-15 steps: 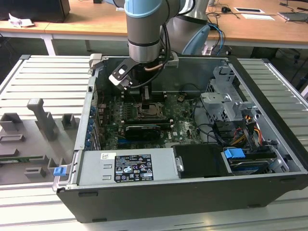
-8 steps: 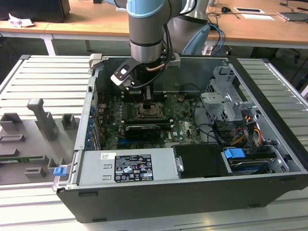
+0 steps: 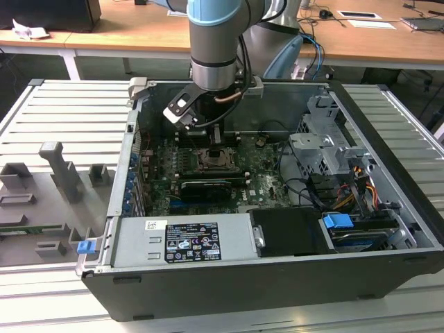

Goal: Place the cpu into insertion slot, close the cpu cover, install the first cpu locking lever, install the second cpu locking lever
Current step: 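Close the cpu cover, then install the first cpu locking lever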

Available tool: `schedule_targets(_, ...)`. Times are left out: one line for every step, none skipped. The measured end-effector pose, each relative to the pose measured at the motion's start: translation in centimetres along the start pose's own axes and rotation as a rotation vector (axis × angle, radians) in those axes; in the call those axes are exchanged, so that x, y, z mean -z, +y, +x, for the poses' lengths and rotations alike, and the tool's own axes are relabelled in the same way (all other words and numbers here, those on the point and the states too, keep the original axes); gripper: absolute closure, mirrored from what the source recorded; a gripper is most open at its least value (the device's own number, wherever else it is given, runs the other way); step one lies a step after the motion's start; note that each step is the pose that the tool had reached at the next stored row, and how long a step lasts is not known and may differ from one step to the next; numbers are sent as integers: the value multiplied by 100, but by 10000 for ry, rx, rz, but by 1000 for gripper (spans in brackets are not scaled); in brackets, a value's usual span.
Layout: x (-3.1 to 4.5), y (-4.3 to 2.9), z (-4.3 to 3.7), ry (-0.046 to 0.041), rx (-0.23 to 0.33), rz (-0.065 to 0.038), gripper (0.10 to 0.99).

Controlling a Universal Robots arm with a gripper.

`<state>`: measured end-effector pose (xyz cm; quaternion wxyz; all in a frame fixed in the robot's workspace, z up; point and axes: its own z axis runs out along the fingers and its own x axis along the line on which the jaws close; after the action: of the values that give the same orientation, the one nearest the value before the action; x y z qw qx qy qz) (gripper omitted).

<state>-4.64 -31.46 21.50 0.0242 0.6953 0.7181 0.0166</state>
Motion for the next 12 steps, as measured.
schedule_targets(-1,12,0,0,0,2,980)
schedule_targets(-1,20,-1,1,0,4,980)
schedule_targets(-2,29,-1,0,2,6,980)
schedule_targets(-2,34,-1,0,1,6,980)
schedule_targets(-1,34,-1,1,-1,6,980)
schedule_targets(13,35,-1,-1,0,7,980)
schedule_targets(39,37,-1,0,0,7,980)
schedule_targets(54,38,-2,1,1,6,980)
schedule_targets(66,38,-2,1,0,6,980)
schedule_targets(74,39,-2,2,1,6,980)
schedule_targets(81,39,-2,2,0,6,980)
schedule_targets(90,40,-2,3,0,6,980)
